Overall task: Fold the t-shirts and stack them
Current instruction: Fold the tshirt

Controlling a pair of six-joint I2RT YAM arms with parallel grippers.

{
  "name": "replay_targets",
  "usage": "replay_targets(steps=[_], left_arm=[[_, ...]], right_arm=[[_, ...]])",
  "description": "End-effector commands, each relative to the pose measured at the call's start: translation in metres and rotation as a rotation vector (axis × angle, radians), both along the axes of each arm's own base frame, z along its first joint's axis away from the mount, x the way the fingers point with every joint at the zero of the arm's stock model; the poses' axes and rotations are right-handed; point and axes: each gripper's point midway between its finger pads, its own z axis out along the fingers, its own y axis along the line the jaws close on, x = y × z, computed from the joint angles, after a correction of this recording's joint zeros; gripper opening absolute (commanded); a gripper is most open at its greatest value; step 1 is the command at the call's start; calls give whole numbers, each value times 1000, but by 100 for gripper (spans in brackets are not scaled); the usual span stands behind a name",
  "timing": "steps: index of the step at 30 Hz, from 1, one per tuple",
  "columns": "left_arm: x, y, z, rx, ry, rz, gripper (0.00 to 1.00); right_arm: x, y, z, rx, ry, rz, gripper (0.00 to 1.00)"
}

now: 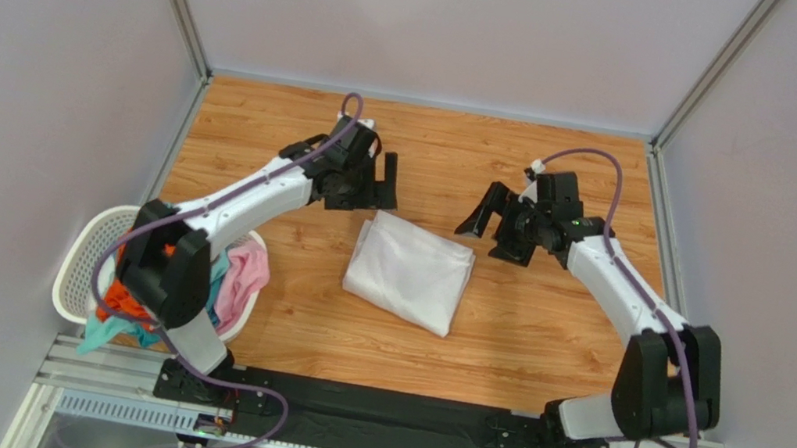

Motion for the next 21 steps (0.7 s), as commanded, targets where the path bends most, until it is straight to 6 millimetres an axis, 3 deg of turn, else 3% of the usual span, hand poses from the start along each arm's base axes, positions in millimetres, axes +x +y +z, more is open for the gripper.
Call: replay_targets(steps=[1, 3, 7, 11, 15, 21], left_arm=[[-18, 6, 50, -79, -75, 7, 100], [-34, 5, 57, -109, -90, -12, 100], [-73, -21, 59, -204, -78, -129, 100], [-94, -36, 43, -275, -52, -193, 100], [-100, -43, 24, -292, -29, -213, 100], [-106, -44, -9, -264, 28, -243, 100]], right_arm=[[-19, 4, 35, 46, -79, 40, 100], [-30, 10, 49, 83, -113, 69, 100], [-43, 23, 50, 159, -117, 110, 100], [-39, 31, 44, 175, -110, 121, 100], [-30, 45, 40, 168, -121, 168, 100], [-10, 54, 4, 136, -50, 181, 100]])
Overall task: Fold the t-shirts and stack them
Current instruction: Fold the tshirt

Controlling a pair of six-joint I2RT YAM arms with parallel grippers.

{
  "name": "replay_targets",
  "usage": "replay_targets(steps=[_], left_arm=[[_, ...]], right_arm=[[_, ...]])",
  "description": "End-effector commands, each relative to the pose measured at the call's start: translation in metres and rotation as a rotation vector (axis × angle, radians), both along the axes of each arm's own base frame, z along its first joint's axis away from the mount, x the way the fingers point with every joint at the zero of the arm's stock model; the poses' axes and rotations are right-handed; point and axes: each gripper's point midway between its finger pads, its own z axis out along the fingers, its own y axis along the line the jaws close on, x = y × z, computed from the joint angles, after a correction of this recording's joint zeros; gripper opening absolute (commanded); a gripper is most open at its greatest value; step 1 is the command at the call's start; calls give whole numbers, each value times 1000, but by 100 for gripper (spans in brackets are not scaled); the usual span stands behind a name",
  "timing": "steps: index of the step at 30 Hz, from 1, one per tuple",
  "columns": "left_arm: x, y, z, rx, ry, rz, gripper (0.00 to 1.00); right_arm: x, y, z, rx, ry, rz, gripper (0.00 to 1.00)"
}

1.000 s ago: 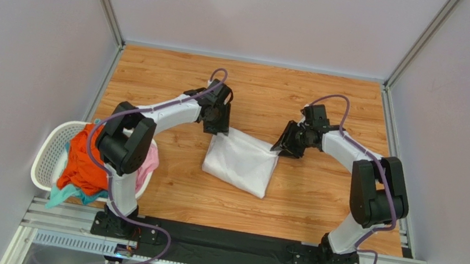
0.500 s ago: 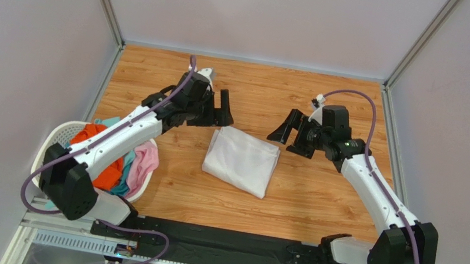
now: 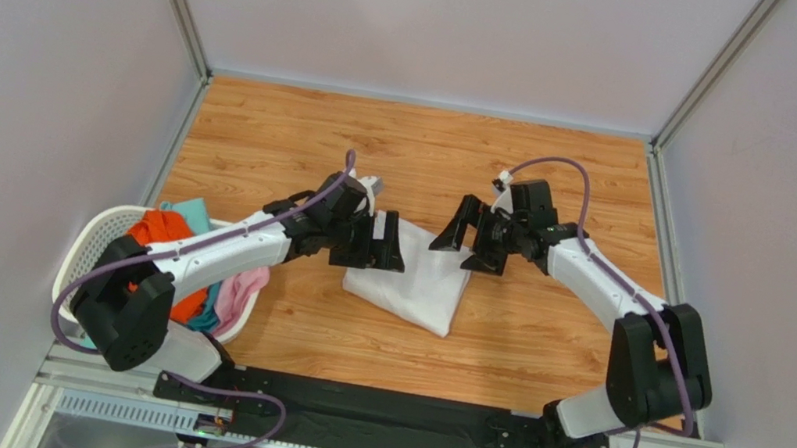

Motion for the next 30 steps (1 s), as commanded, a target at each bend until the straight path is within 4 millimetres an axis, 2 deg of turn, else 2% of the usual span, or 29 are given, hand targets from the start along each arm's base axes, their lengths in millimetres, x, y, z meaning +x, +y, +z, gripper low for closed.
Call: replay_targets(steps=[1, 2, 5, 10, 16, 19, 23, 24, 25, 26, 27, 29, 30], left_arm=[[3, -10, -1, -37, -28, -34, 100], [1, -8, -10, -28, -19, -32, 100], [-5, -2, -31, 0, 6, -38, 100], [-19, 10, -70, 61, 77, -42, 100], [-36, 24, -100, 109, 151, -16, 100], [-39, 22, -93, 70, 138, -6, 100], [-32, 19, -56, 26, 54, 9, 100], [-32, 19, -47, 19, 34, 11, 100], [-32, 20, -30, 1, -1, 15, 100], [-33, 19, -22, -6, -20, 16, 100], [-32, 21, -15, -13, -44, 27, 100], [-36, 22, 4, -56, -87, 32, 100], [-36, 24, 9, -66, -102, 31, 100]], right_arm=[[26, 12, 3, 21, -62, 24, 100], [29, 12, -9, 5, -39, 18, 100], [36, 13, -26, -16, -12, 11, 100], [42, 9, -47, -62, 8, 3, 100], [39, 4, -68, -101, 51, 1, 100], [39, 5, -59, -98, 41, 15, 100], [32, 9, -26, -72, -13, 51, 100], [27, 10, -9, -58, -43, 60, 100], [21, 11, -2, -45, -52, 66, 100], [11, 16, 4, -26, -59, 87, 100], [3, 18, 22, 2, -103, 94, 100], [-25, 29, 21, 52, -87, 120, 100], [-29, 36, 39, 110, -150, 125, 100]])
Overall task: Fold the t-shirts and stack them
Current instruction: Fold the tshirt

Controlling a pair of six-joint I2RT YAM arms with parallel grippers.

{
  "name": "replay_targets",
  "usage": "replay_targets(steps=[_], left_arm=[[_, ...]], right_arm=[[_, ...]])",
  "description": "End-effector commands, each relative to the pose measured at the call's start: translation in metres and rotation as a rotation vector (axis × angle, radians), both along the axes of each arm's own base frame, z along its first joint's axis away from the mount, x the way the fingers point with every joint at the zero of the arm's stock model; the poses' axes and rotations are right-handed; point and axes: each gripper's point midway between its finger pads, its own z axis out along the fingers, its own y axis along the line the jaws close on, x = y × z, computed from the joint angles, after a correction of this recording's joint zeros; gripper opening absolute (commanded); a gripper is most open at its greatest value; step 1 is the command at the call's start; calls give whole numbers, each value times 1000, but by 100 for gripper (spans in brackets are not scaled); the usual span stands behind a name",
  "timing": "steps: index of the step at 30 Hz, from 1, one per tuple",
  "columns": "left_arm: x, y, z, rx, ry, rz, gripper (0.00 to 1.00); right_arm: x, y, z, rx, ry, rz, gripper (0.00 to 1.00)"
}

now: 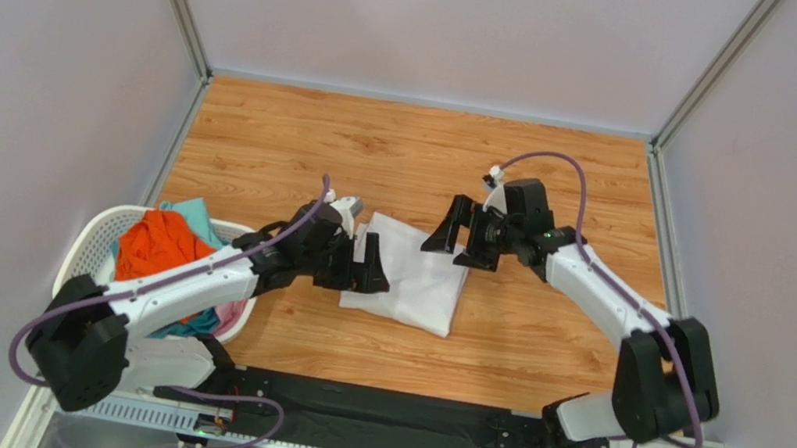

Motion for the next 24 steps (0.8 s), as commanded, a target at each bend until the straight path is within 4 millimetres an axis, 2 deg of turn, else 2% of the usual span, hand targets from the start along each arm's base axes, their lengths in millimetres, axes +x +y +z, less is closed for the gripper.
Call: replay_targets(steps=[1, 3, 5, 7, 11, 13, 16, 20, 24], left_arm=[[0, 4, 30, -47, -73, 26, 100], [-1, 3, 33, -61, -86, 18, 100], [-4, -3, 33, -83, -79, -17, 100], [-6, -12, 27, -100, -51, -52, 100], [-8, -26, 15, -122, -22, -88, 100], [-6, -28, 2, -107, -5, -82, 100], [-3, -24, -18, -46, 33, -62, 100], [-1, -16, -40, 21, 65, -32, 100], [-7, -5, -68, 93, 120, -16, 100]], right_arm=[[-45, 21, 19, 143, -11, 53, 100], [-60, 32, 26, 194, -29, 71, 100], [-74, 35, 16, 185, 6, 66, 100], [-81, 42, 15, 202, 6, 64, 100], [-84, 39, -11, 194, 54, 11, 100], [-85, 32, -33, 144, 89, -27, 100], [-82, 22, -58, 65, 100, -66, 100], [-91, 11, -91, -12, 165, -77, 100], [-103, -3, -112, -86, 205, -92, 100]])
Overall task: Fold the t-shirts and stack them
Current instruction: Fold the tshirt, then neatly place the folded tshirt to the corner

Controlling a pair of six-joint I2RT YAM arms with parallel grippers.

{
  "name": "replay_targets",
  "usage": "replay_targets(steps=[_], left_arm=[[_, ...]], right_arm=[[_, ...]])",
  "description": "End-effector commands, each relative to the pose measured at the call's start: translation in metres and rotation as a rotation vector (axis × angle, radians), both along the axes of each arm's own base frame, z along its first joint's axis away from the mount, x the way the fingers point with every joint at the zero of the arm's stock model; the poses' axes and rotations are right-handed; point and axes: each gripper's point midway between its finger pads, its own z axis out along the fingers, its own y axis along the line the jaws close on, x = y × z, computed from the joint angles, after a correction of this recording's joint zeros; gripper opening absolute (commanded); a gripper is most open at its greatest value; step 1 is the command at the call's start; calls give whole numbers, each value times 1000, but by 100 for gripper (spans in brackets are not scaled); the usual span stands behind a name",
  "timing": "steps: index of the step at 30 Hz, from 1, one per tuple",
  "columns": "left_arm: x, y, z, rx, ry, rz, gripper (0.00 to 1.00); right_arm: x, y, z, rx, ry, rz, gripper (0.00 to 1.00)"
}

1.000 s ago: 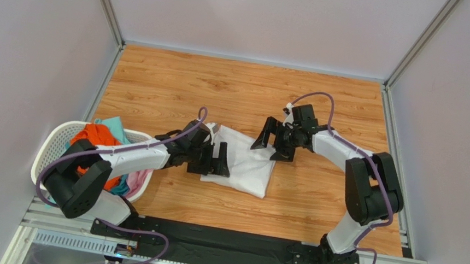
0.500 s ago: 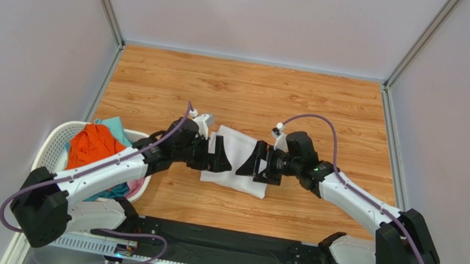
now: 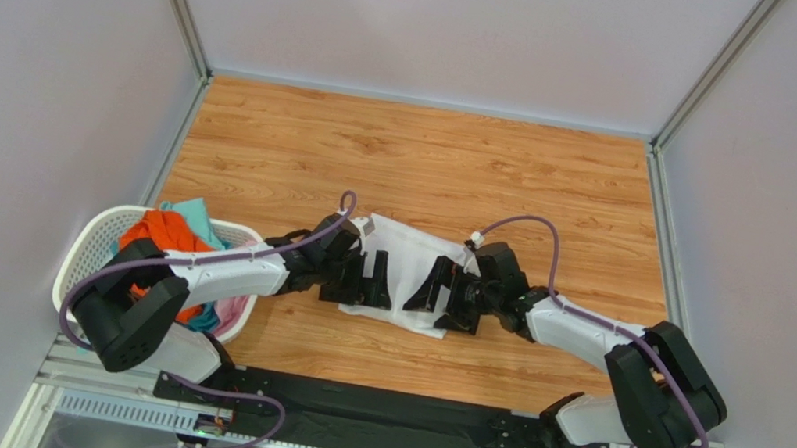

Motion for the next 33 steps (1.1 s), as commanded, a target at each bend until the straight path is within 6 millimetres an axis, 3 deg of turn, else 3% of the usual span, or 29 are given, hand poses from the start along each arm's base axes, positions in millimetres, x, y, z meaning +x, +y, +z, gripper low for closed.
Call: replay_targets(steps=[1, 5, 10, 14, 17, 19, 21, 23, 25, 26, 29, 33], left_arm=[[0, 7, -17, 49, 14, 21, 100], [-9, 20, -34, 108, 52, 31, 100], [-16, 26, -28, 98, 48, 41, 100], [-14, 25, 2, 48, -15, 40, 100], [-11, 34, 44, 32, -103, 64, 100], [-8, 44, 60, 49, -152, 95, 100], [-12, 60, 80, 64, -181, 141, 100], [-12, 88, 92, 132, -216, 242, 100], [-10, 115, 97, 204, -233, 376, 100], [-17, 130, 99, 250, -219, 413, 100], [-27, 157, 100, 326, -206, 502, 100], [-33, 171, 99, 349, -203, 550, 100]], right_arm=[[-7, -25, -34, -142, 19, -41, 100], [-12, -37, -35, -202, 15, -33, 100], [-10, -40, -22, -217, -24, -17, 100], [-5, -43, 8, -241, -104, 37, 100], [3, -45, 40, -247, -192, 52, 100], [11, -48, 65, -246, -262, 29, 100], [10, -55, 74, -271, -281, 21, 100], [13, -63, 85, -300, -309, -7, 100], [16, -66, 92, -313, -335, -17, 100], [16, -70, 91, -329, -333, -20, 100], [21, -76, 86, -377, -329, -49, 100], [36, -78, 76, -444, -314, -77, 100]])
